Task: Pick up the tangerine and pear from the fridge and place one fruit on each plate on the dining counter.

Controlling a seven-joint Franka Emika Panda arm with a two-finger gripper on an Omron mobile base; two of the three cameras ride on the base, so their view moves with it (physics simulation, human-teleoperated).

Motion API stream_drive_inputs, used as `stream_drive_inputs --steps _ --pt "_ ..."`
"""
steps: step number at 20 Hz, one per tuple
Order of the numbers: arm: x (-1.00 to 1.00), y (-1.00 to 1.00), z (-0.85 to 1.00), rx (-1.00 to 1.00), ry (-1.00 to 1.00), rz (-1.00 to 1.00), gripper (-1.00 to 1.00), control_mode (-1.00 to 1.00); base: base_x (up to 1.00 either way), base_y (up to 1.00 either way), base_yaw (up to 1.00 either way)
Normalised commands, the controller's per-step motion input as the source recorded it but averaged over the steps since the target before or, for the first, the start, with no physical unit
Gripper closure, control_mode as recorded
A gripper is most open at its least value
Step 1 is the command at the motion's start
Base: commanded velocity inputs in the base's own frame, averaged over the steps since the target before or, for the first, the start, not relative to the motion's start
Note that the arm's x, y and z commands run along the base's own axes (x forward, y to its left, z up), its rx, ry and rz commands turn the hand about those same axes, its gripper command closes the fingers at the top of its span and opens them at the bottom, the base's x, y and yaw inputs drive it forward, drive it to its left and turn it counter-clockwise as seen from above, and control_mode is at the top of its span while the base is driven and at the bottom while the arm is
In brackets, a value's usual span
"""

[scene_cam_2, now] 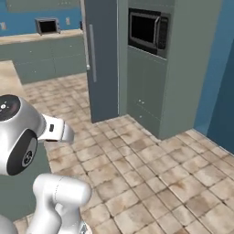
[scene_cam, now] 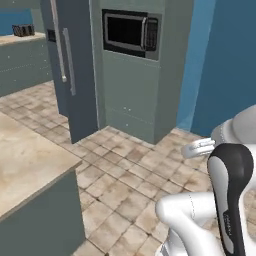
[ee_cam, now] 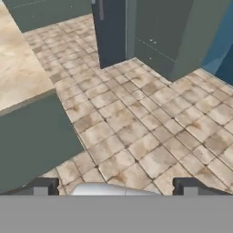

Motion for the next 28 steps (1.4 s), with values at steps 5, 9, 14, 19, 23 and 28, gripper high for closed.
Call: stream_drive_inputs --steps 5,9,14,19,23,28 --pt "0.0 0.0 0.0 0.0 0.0 0.0 -1.0 1.0 1.0 -0.39 0.43" --pt "0.0 0.0 0.0 0.0 0.0 0.0 -1.0 1.0 1.0 -0.32 0.46" --pt "0.0 0.0 0.0 0.0 0.0 0.0 -1.0 1.0 1.0 -0.23 0.48" --pt "0.0 0.0 0.0 0.0 0.0 0.0 -1.0 1.0 1.0 -0.27 0.49" --pt "0.0 0.0 0.0 0.0 0.0 0.0 -1.0 1.0 1.0 -0.29 0.47" --pt "0.0 0.0 0.0 0.0 0.0 0.0 -1.0 1.0 1.0 -0.31 0.42"
